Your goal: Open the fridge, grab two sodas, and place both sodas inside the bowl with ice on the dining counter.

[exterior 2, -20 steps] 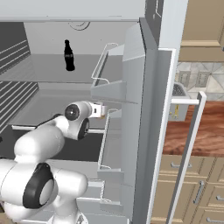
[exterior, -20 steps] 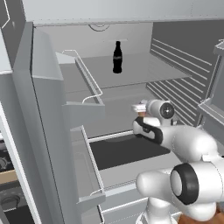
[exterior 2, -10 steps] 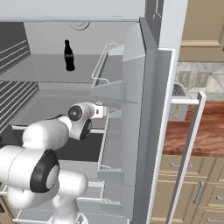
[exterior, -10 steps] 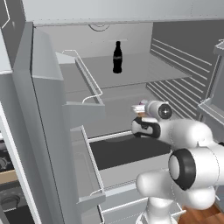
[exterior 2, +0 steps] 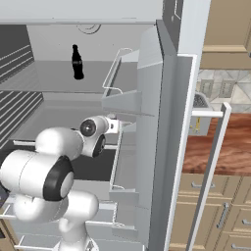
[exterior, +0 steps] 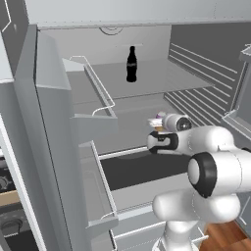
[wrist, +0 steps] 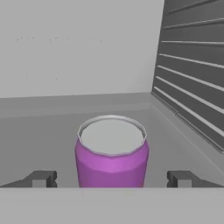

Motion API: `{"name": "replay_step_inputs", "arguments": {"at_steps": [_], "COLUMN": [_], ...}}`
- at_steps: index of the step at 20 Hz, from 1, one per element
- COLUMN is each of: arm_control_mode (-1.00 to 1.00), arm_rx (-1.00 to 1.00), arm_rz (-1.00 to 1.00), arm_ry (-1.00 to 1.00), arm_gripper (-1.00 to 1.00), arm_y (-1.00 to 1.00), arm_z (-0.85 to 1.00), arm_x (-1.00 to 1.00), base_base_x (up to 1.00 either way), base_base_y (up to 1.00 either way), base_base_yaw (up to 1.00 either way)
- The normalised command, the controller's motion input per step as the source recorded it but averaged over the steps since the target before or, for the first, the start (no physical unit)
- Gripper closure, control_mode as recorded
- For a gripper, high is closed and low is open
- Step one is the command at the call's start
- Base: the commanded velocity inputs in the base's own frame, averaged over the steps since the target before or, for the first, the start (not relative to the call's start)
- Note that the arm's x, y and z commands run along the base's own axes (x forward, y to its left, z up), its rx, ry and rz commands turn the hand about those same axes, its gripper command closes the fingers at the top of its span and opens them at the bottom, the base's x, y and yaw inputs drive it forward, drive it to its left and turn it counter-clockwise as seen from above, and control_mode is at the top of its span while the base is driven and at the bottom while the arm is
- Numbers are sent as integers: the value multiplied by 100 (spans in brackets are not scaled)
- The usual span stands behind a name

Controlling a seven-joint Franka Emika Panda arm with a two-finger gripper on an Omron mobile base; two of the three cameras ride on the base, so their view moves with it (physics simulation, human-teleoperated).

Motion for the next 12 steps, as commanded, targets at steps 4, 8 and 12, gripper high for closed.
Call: {"name": "replay_step_inputs", "arguments": {"at_steps": [4,8,12], "arm_control_mode": [-100,-100,-100], "arm_rx": [0,0,0], "arm_rz": [0,0,0], "arm_ry": [0,0,0], "arm_gripper": [-100,-100,100], "arm_y": [0,0,-2], "arm_z": [-7,-9,-7], "arm_x": [14,15,24], "base_base_x": [0,0,0], "base_base_y": [0,0,0], "base_base_yaw": [0,0,0]}}
